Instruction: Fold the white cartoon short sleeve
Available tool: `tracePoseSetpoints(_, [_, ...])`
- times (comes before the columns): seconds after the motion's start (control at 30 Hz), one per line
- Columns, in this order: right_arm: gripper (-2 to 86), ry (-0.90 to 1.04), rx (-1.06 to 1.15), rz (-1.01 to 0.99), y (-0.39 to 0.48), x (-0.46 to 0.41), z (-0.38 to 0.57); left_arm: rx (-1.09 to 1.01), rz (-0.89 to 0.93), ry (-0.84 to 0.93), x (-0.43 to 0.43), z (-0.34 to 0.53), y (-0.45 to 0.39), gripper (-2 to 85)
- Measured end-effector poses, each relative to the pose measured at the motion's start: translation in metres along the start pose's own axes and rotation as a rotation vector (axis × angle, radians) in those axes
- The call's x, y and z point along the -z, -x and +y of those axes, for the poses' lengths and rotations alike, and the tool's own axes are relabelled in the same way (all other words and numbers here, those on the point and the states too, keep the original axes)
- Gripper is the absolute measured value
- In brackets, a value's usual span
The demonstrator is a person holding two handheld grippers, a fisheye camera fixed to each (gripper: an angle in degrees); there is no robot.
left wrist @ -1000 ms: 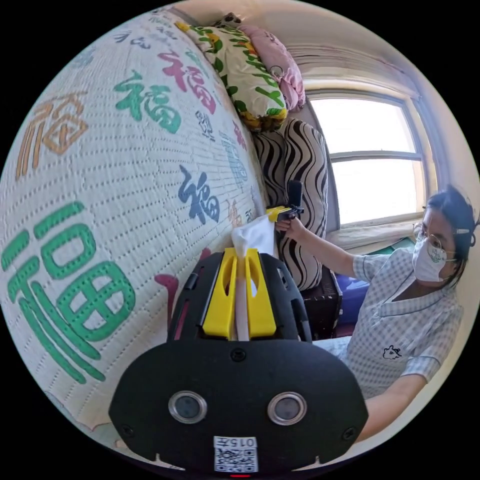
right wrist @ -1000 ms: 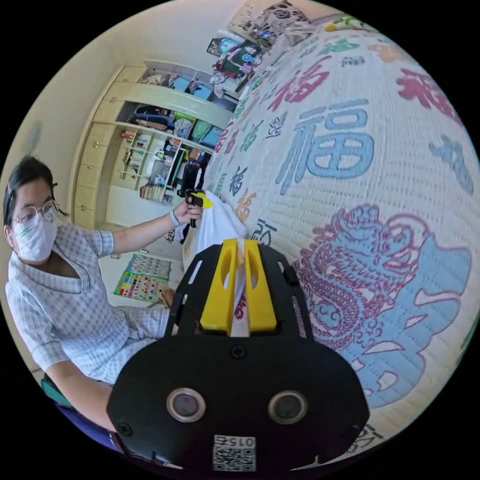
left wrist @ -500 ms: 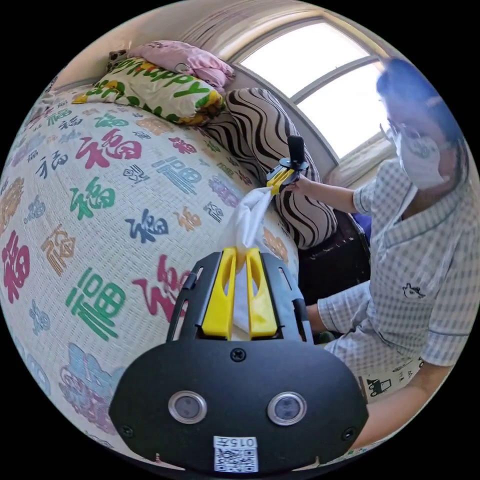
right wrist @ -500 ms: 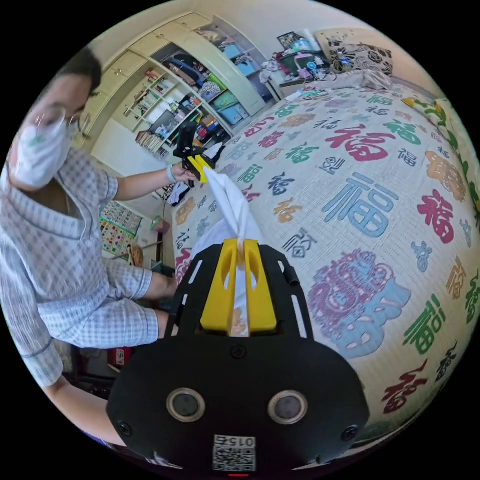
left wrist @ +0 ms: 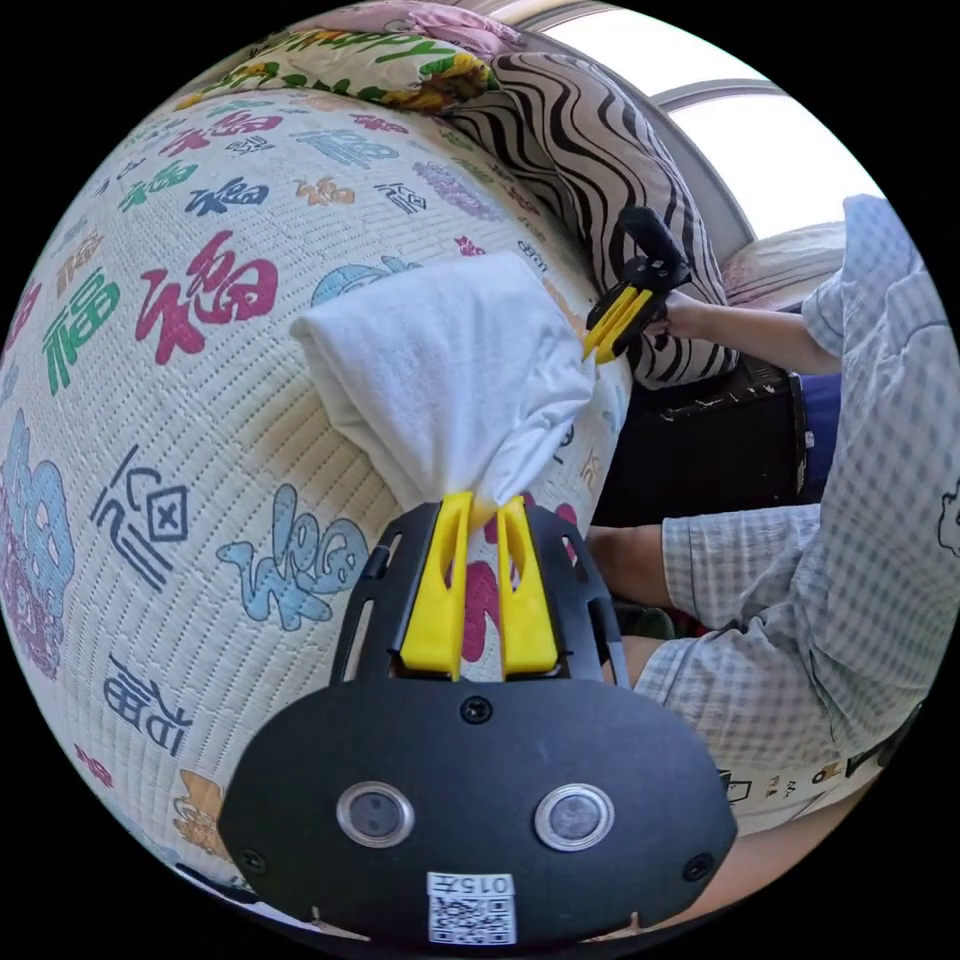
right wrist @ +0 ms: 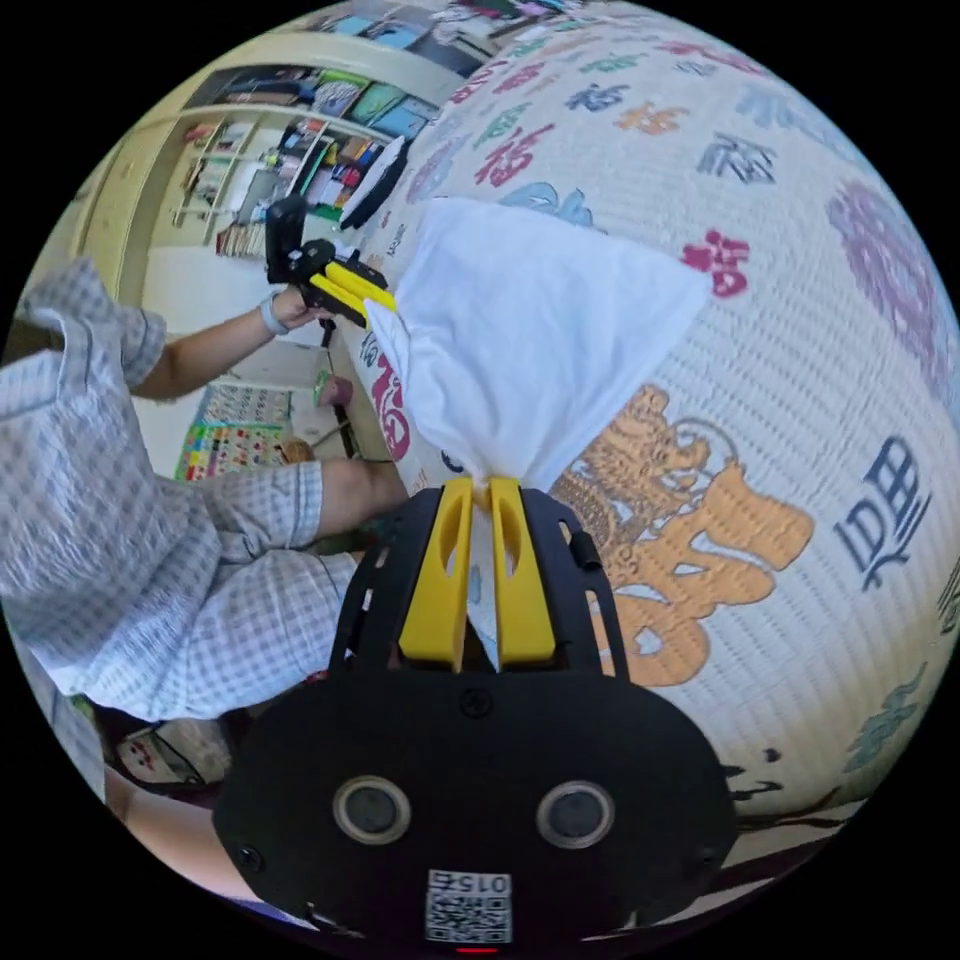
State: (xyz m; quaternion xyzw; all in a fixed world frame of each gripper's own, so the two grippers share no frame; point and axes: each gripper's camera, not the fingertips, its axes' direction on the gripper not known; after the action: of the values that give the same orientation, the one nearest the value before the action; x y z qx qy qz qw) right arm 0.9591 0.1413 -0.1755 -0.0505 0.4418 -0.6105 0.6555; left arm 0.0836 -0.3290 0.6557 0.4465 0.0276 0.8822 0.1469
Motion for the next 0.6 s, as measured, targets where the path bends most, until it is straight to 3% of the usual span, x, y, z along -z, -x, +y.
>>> tracePoseSetpoints(0.23, [4.9,-0.174,-0.14,-0.18,0.007,0.04,0.001,0.054,-0.023,0.102,0.019,-0.013,-0.027,7.0])
tracePoseSetpoints(0.4, [1.2,-0.348,-0.113,-0.212,0.035,0.056,-0.029,0.04,-0.056,-0.044,0.042,-0.055,-0.064,7.3])
tracePoseSetpoints(0.5, [0.0,-0.258,-0.073,-0.086,0.058,0.026,-0.076,0.097,0.01,-0.106,0.018,-0.083,-0.061,7.6])
tracePoseSetpoints(0.6, [-0.4,-0.087,-0.057,0.083,0.074,-0.026,-0.114,0.137,0.014,-0.057,-0.028,-0.094,-0.054,7.0])
